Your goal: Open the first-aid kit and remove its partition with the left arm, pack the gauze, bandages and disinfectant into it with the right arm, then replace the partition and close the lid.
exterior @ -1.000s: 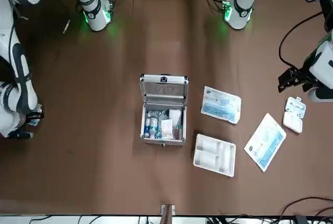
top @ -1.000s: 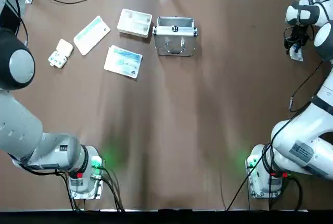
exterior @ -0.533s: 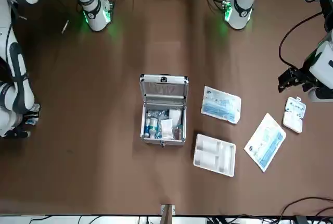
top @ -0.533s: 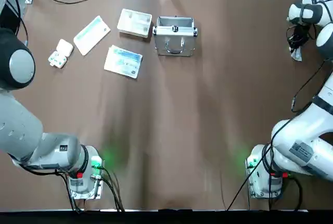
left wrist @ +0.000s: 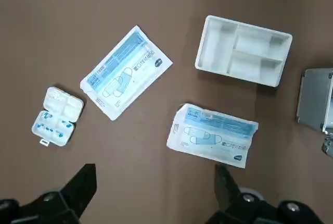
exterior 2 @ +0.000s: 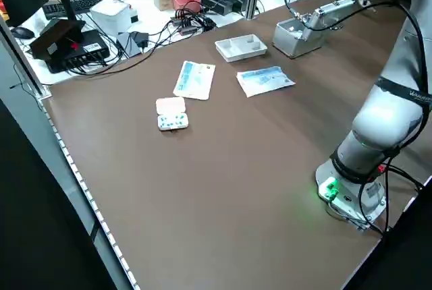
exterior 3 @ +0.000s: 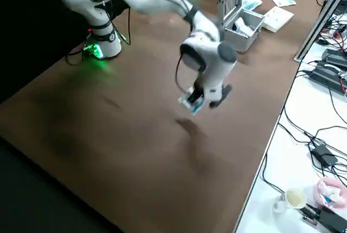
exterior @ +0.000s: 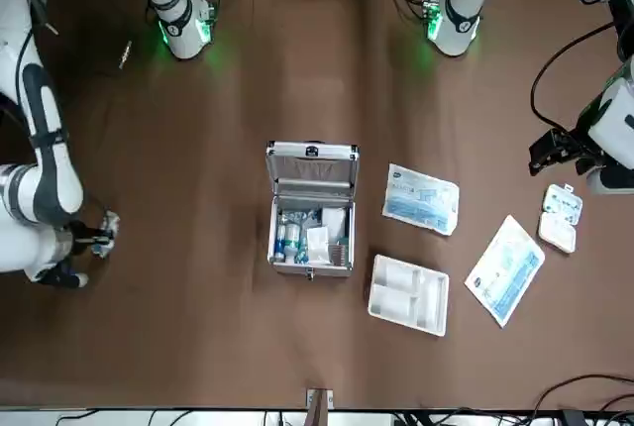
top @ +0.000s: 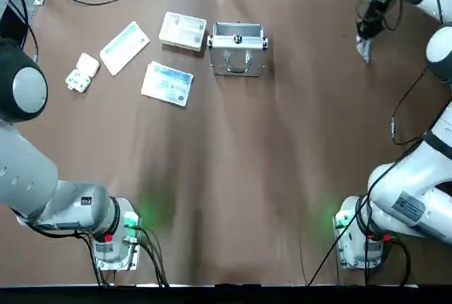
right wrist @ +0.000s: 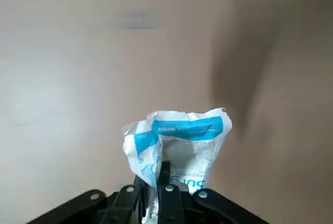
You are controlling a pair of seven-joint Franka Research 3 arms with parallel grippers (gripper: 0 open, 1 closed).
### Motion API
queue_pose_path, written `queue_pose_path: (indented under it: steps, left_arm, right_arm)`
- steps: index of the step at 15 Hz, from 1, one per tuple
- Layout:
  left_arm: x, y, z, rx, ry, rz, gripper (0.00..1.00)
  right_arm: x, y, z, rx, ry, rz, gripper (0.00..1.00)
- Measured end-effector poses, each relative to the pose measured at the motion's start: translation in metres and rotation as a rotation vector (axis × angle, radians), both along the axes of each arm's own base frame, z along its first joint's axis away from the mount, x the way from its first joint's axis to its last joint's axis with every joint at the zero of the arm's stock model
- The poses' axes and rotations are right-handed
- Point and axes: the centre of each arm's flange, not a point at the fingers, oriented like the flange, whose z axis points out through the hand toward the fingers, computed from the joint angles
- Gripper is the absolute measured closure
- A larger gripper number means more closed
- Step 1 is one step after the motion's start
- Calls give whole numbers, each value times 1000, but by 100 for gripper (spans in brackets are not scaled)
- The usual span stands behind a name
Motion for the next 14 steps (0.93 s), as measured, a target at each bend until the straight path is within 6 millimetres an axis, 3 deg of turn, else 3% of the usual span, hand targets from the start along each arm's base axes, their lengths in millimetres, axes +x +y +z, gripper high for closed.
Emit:
queue_pose_path:
  steps: [3,8,9,14]
  left_arm:
    - [0,0,0,0,0,0,0]
    - [0,0,0,0,0,0,0]
    - [0,0,0,0,0,-1,0]
    - [0,-1,0,0,0,-1,0]
  right_arm:
    - [9,88,40,15,7,-137,89]
    - [11,201,95,38,-27,-309,89]
    - [10,249,112,39,-49,-335,89]
    - [-1,361,127,135,-166,-345,89]
